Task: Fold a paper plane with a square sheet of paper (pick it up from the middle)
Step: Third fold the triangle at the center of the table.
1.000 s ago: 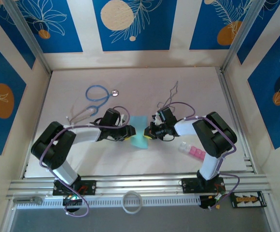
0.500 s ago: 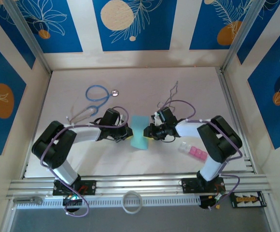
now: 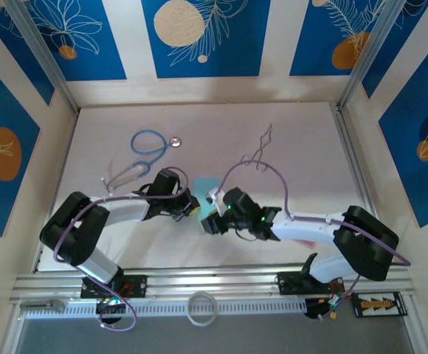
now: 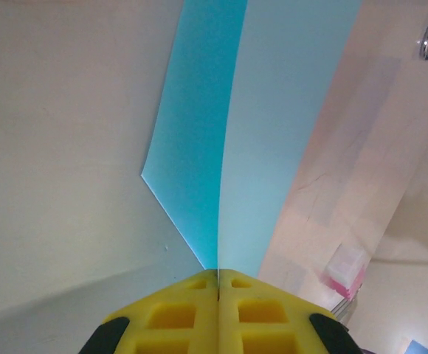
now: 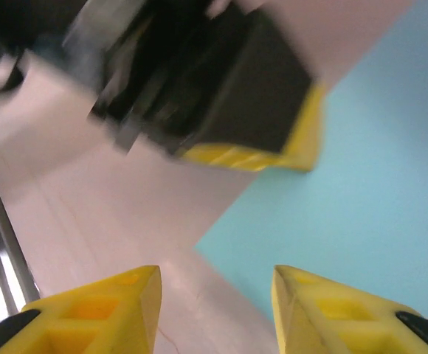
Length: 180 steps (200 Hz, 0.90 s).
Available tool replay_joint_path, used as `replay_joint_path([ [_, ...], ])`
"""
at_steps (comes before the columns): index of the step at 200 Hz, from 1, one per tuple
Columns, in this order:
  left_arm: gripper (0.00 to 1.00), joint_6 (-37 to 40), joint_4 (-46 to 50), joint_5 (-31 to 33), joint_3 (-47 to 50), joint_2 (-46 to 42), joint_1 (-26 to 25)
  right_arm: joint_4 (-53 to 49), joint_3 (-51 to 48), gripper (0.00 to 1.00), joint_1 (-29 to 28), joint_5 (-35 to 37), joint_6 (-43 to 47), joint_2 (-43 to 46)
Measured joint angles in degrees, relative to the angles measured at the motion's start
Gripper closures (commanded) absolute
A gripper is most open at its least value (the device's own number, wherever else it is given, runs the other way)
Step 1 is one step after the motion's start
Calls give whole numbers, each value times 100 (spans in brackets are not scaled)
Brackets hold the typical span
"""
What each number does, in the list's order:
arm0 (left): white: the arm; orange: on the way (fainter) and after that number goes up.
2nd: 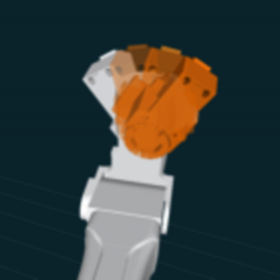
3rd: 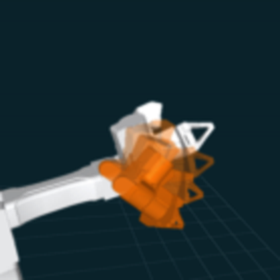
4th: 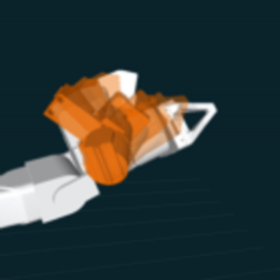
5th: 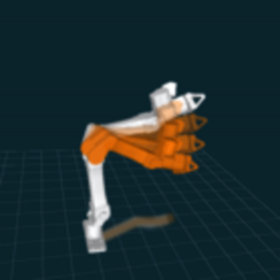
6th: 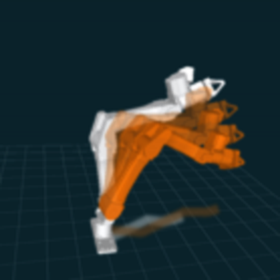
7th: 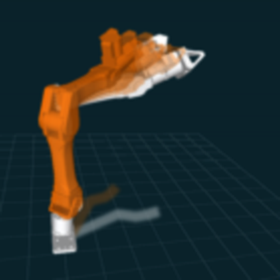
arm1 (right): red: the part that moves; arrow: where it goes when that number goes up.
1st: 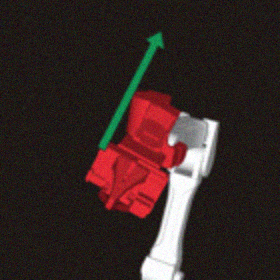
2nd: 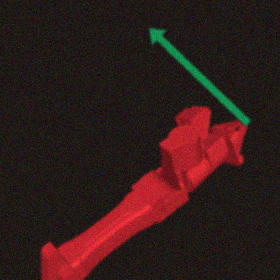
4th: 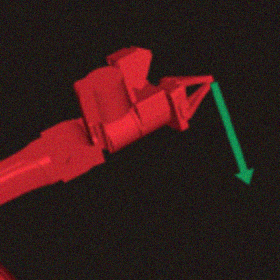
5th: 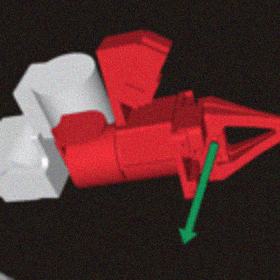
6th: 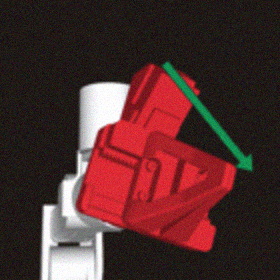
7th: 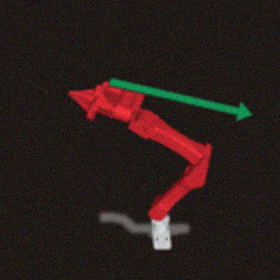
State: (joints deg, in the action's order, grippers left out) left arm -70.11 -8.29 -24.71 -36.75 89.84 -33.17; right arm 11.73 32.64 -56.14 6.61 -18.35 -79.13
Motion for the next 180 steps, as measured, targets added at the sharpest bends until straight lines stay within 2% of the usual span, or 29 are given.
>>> replay_joint_path([
  [34,100,-205,-79,79,13,-17,-28,431,-120,55,-483,778,933,-275],
  [72,100,-315,-136,96,17,-17,-50,778,-11,57,-719,1692,1565,-704],
  [142,100,-313,-160,101,17,-17,-50,914,70,58,-951,2199,2100,-1016],
  [180,100,-313,-162,101,17,-17,-61,977,98,65,-1073,2564,2238,-1228],
])
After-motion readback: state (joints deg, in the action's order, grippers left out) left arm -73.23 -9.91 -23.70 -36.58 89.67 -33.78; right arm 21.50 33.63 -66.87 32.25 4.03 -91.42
